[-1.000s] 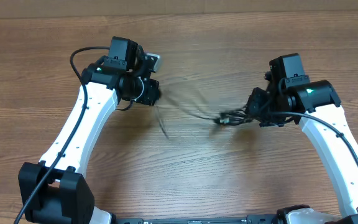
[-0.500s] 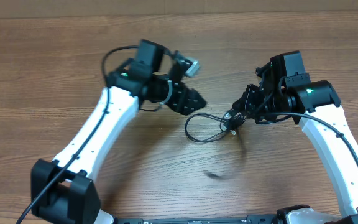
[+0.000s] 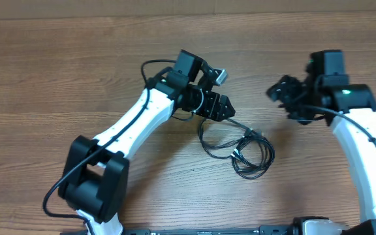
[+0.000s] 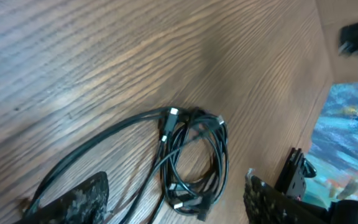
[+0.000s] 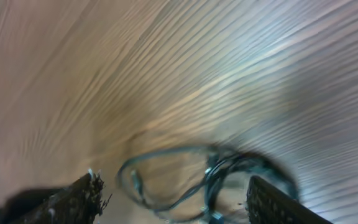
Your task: Untangle cables
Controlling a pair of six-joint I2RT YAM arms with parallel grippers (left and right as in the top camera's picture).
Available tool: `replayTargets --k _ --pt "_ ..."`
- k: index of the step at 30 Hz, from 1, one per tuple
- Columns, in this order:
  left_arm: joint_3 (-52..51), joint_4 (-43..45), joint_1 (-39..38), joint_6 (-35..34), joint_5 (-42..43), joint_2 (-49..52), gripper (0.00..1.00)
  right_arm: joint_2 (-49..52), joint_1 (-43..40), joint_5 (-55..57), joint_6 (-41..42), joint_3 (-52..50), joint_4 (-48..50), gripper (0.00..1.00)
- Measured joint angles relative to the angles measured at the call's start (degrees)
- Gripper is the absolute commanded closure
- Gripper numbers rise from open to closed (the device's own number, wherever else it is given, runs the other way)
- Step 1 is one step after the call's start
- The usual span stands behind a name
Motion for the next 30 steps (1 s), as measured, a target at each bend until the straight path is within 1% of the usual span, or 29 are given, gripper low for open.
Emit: replayTargets --k 5,8,11,13,15,16,17,19,21,23,26,27,28,30 --pt "0.0 0.8 -1.8 2.4 1.9 0.7 0.33 0.0 -7.6 -0.4 -3.0 0.0 -1.1 0.27" --pt "0.0 0.3 -4.5 4.3 2.0 0.7 0.33 0.0 -11.2 -1.1 -4.9 0.0 -1.9 0.28" --pt "0.0 -0.9 -9.5 4.6 -1.4 0.7 0.37 0.0 -14.6 -1.5 -6.5 0.0 -2.4 0.29" --pt "0.0 -1.8 -12.9 1.8 -6.2 0.7 0.39 0.0 -15.8 -1.6 -7.4 0.0 -2.9 0.29" --pt "0.0 -3.1 -15.6 -2.0 -11.3 1.0 0.42 0.0 -16.2 -1.7 -7.8 0.0 -3.2 0.3" --pt "0.0 -3.8 -17.3 -5.0 -14.6 1.3 0.44 0.0 -16.3 -1.7 -8.0 0.0 -3.3 0.3" --pt "0.0 -4.1 -18.4 -7.3 -16.7 1.6 0.49 0.0 -16.3 -1.7 -8.2 0.0 -3.3 0.3" --pt "0.0 -4.3 -19.8 -11.5 -20.2 2.3 0.54 0.0 -16.3 -2.0 -8.4 0.0 -3.4 0.3" --pt "0.0 -3.8 -20.9 -16.1 -24.3 3.3 0.57 0.0 -16.3 -2.1 -8.6 0.0 -3.6 0.3" --pt "0.0 -2.2 -21.7 -19.1 -26.7 4.6 0.62 0.0 -16.3 -2.1 -8.7 0.0 -3.6 0.29" --pt "0.0 -1.0 -22.6 -22.2 -29.4 7.0 0.63 0.0 -16.3 -2.1 -8.9 0.0 -3.9 0.29" --pt "0.0 -0.9 -22.7 -22.9 -29.9 7.6 0.68 0.0 -16.3 -2.1 -8.9 0.0 -4.0 0.29" --pt "0.0 -0.9 -23.1 -25.1 -31.2 9.0 0.7 0.0 -16.3 -2.3 -9.2 0.0 -4.3 0.29" --pt "0.0 -0.9 -23.1 -26.8 -32.0 9.7 0.71 0.0 -16.3 -2.3 -9.5 0.0 -4.3 0.29"
